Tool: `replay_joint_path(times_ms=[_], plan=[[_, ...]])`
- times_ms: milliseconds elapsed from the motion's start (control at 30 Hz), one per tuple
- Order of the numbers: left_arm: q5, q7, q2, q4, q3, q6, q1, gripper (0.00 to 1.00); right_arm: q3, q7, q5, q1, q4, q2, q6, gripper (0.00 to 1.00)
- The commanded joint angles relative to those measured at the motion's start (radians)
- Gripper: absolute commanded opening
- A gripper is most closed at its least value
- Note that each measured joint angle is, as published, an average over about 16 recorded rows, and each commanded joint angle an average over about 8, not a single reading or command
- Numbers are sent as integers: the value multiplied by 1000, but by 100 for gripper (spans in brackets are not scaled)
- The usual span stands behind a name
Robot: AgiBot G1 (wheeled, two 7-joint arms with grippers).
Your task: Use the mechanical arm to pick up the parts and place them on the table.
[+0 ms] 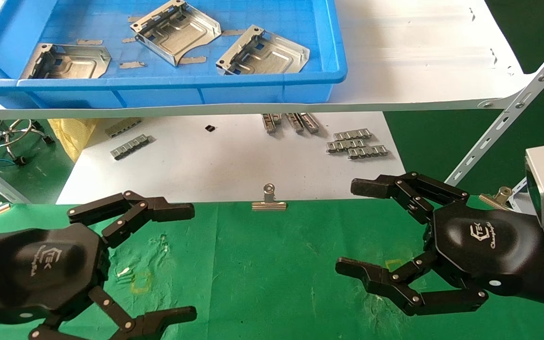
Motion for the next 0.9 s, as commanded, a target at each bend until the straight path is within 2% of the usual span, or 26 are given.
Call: replay_joint_path(times_ms=[33,900], plan=[[0,0,0,0,0,0,0,100,0,0,0,0,0,0,0,0],[0,0,0,0,0,0,0,100,0,0,0,0,0,0,0,0]])
